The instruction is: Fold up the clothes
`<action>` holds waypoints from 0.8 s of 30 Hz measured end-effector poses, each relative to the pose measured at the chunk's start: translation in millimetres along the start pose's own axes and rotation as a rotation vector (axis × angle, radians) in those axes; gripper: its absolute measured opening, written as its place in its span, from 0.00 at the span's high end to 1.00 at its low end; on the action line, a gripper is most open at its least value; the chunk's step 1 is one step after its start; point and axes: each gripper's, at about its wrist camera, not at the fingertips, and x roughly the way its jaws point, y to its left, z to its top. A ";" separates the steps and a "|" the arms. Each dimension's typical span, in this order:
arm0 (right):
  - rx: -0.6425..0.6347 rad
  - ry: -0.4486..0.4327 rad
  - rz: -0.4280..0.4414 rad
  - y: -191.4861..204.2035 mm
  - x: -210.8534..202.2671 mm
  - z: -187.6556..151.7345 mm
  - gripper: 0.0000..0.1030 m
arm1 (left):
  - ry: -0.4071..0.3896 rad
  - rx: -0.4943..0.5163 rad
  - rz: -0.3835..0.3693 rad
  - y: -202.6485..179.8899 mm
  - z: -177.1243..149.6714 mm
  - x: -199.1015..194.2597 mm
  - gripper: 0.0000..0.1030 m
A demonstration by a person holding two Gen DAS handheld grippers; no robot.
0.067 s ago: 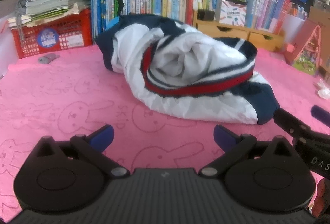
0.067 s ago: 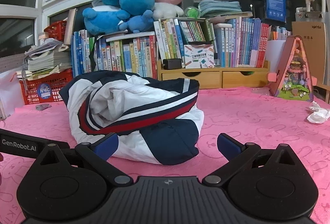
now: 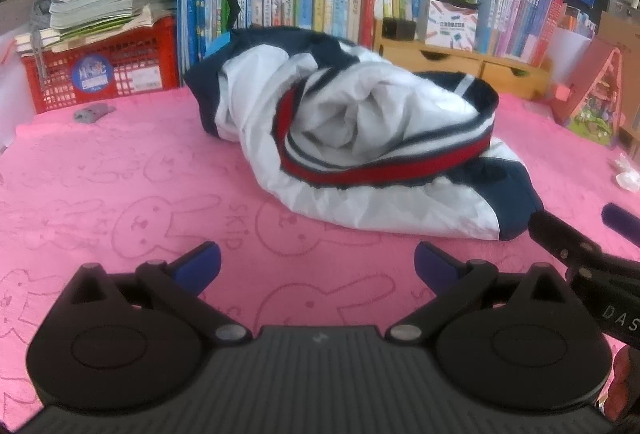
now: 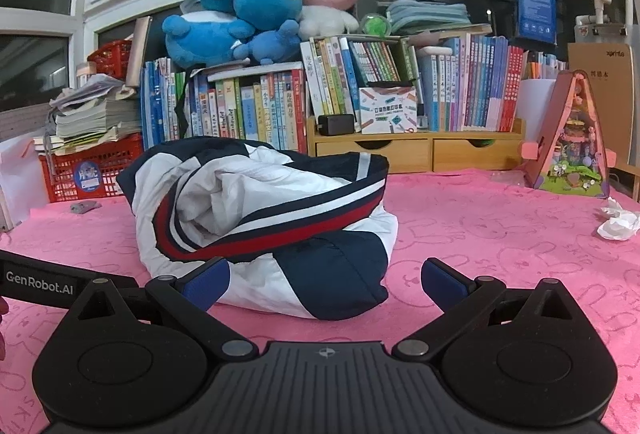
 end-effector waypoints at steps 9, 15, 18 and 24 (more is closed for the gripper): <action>-0.011 -0.001 -0.001 7.1 -0.6 -2.1 0.00 | 0.017 -0.011 -0.031 0.5 -3.6 2.5 0.00; -0.015 0.005 0.020 0.6 0.1 -2.7 0.00 | 0.019 -0.010 -0.058 3.2 -6.3 2.2 0.00; -0.006 0.008 0.023 2.0 0.0 -2.4 0.00 | 0.010 -0.005 -0.065 3.0 -5.8 0.8 0.00; -0.005 0.006 0.023 3.3 -1.2 -1.2 0.00 | 0.023 -0.013 -0.063 3.5 -6.4 3.6 0.00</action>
